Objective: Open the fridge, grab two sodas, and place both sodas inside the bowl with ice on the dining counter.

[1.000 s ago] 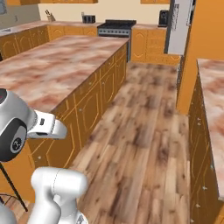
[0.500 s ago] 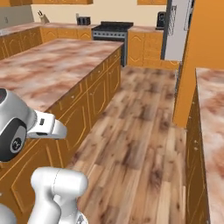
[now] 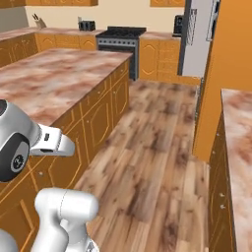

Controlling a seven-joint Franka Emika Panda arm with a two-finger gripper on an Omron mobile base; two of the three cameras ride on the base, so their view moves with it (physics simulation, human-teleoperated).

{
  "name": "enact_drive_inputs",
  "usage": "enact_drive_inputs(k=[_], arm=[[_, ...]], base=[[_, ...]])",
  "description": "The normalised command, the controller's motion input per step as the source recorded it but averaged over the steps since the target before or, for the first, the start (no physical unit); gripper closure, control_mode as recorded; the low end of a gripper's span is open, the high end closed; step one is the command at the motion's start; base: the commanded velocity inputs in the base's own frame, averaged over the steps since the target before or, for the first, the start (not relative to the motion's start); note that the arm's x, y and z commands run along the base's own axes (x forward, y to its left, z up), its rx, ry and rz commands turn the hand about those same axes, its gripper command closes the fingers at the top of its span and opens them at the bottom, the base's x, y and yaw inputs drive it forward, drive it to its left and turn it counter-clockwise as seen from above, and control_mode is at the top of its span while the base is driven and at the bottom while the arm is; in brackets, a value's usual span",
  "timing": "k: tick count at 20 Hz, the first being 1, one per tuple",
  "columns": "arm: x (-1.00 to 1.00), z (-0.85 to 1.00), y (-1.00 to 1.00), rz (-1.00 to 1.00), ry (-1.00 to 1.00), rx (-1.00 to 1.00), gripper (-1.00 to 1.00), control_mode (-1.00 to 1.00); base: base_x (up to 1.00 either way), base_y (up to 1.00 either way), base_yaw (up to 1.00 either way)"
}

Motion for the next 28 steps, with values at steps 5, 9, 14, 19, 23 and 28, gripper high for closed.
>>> enact_drive_inputs(k=[5, 9, 14, 19, 23, 28], arm=[[0.0, 0.0, 0.0, 0.0, 0.0, 0.0, -1.0, 1.0], [0.0, 0.0, 0.0, 0.0, 0.0, 0.0, -1.0, 1.0], [0.0, 0.0, 0.0, 0.0, 0.0, 0.0, -1.0, 1.0], [0.0, 0.0, 0.0, 0.0, 0.0, 0.0, -1.0, 1.0], [0.0, 0.0, 0.0, 0.0, 0.0, 0.0, -1.0, 1.0], [0.0, 0.0, 0.0, 0.0, 0.0, 0.0, -1.0, 1.0]], base=[[1.0, 0.0, -0.02], [1.0, 0.06, -0.03], [1.0, 0.06, -0.04], [1.0, 0.18, -0.05], [1.0, 0.42, -0.06], [1.0, 0.37, -0.06]])
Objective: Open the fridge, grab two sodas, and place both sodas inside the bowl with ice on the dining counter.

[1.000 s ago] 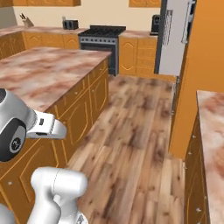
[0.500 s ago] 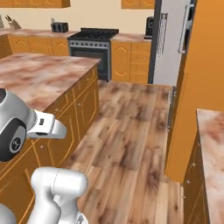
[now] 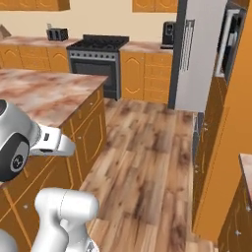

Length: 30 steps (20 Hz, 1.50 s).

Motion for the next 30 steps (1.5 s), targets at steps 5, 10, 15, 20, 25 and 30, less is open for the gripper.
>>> enact_drive_inputs(k=[5, 10, 15, 20, 25, 30], arm=[[0.0, 0.0, 0.0, 0.0, 0.0, 0.0, -1.0, 1.0], [0.0, 0.0, 0.0, 0.0, 0.0, 0.0, -1.0, 1.0], [0.0, 0.0, 0.0, 0.0, 0.0, 0.0, -1.0, 1.0], [0.0, 0.0, 0.0, 0.0, 0.0, 0.0, -1.0, 1.0], [0.0, 0.0, 0.0, 0.0, 0.0, 0.0, -1.0, 1.0], [0.0, 0.0, 0.0, 0.0, 0.0, 0.0, -1.0, 1.0]], base=[[1.0, 0.25, -0.04], [1.0, 0.25, -0.02], [1.0, 0.24, -0.01], [1.0, 0.22, -0.01], [1.0, 0.22, -0.02], [1.0, 0.25, -0.04]])
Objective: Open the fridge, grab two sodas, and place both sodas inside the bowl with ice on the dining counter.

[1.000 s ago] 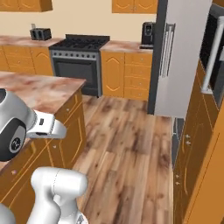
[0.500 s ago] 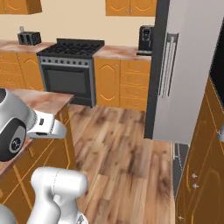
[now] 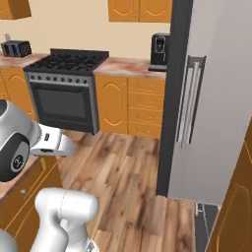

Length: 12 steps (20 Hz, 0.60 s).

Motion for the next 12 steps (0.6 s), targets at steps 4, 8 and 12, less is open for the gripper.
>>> enact_drive_inputs(k=[4, 8, 12], arm=[[0.0, 0.0, 0.0, 0.0, 0.0, 0.0, -1.0, 1.0], [0.0, 0.0, 0.0, 0.0, 0.0, 0.0, -1.0, 1.0], [0.0, 0.0, 0.0, 0.0, 0.0, 0.0, -1.0, 1.0]], base=[[1.0, 0.28, -0.07], [0.99, 0.34, -0.18], [0.8, 0.41, -0.28]])
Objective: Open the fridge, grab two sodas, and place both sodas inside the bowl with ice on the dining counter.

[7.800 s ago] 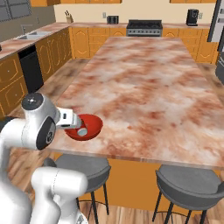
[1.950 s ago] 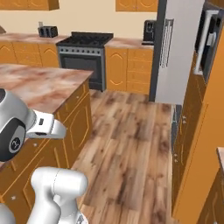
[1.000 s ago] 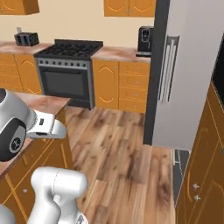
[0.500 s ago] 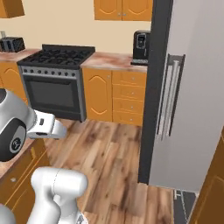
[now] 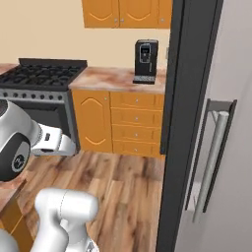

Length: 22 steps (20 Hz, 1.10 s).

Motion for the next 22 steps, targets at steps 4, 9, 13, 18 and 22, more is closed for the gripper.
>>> enact_drive_inputs(k=[4, 9, 13, 18, 22], arm=[[0.0, 0.0, 0.0, 0.0, 0.0, 0.0, -1.0, 1.0], [0.0, 0.0, 0.0, 0.0, 0.0, 0.0, -1.0, 1.0], [0.0, 0.0, 0.0, 0.0, 0.0, 0.0, -1.0, 1.0], [0.0, 0.0, 0.0, 0.0, 0.0, 0.0, -1.0, 1.0], [0.0, 0.0, 0.0, 0.0, 0.0, 0.0, -1.0, 1.0]], base=[[0.46, 0.37, -0.41], [0.34, 0.34, -0.47], [0.4, 0.36, -0.49], [0.58, 0.34, -0.49], [0.81, 0.47, -0.48]])
